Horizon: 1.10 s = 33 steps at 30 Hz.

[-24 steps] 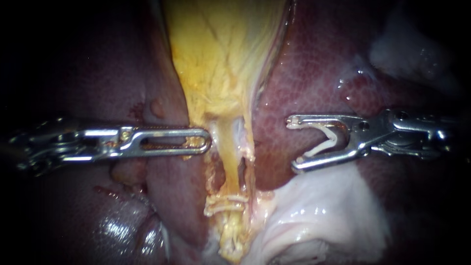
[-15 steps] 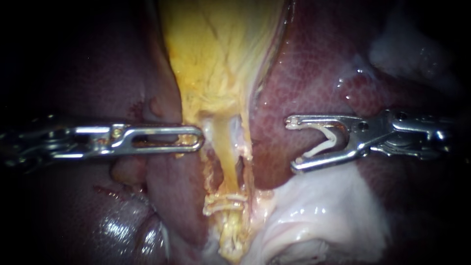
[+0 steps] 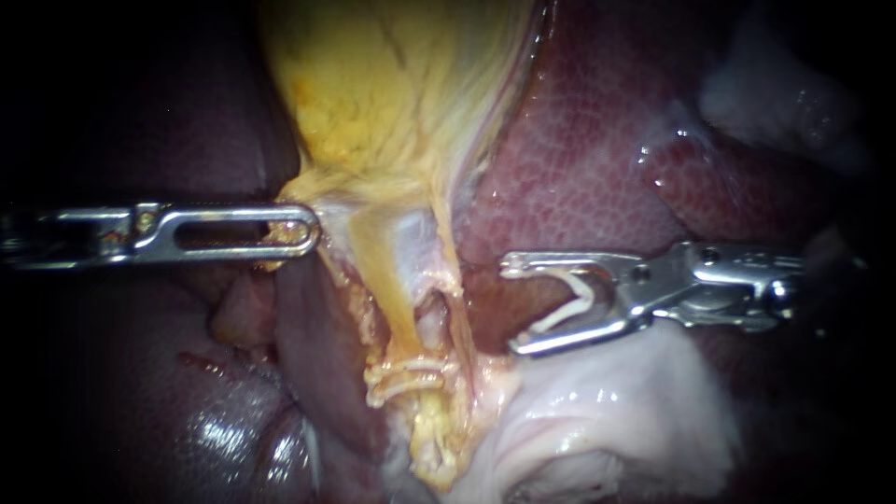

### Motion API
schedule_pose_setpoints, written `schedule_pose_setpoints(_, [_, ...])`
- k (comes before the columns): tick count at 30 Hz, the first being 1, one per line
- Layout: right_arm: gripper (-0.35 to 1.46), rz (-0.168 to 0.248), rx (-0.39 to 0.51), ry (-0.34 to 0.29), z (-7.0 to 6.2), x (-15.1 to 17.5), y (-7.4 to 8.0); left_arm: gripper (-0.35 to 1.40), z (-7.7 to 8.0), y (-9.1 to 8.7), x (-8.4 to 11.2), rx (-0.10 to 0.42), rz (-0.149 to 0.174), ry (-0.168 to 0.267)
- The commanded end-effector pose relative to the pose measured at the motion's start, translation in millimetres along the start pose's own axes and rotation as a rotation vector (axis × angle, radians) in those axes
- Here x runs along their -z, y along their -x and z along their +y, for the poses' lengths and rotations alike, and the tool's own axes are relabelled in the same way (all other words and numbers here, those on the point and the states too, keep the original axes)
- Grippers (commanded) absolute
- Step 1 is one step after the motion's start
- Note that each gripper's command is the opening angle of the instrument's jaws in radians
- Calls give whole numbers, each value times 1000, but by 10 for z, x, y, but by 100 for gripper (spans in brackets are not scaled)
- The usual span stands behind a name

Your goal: Clipping third clip left tube

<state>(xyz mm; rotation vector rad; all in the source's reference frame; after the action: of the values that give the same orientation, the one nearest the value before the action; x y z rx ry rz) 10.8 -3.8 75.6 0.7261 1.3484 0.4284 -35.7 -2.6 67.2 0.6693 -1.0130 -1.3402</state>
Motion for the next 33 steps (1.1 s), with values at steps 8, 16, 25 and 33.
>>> schedule_pose_setpoints(8, [60, -11, -50, -7, 21, -29, 35, -35, -3, -2, 1, 0, -1, 2])
schedule_pose_setpoints(16, [60, -3, -82, -46, 20, -62, 32, -35, -4, -1, 0, 1, -2, 3])
schedule_pose_setpoints(25, [60, 90, -152, -143, 12, -79, 17, -35, -3, -1, 1, 0, -1, 2])
schedule_pose_setpoints(33, [60, 165, -213, -215, 8, -76, -1, -35, 0, -1, 0, 0, -1, 2])
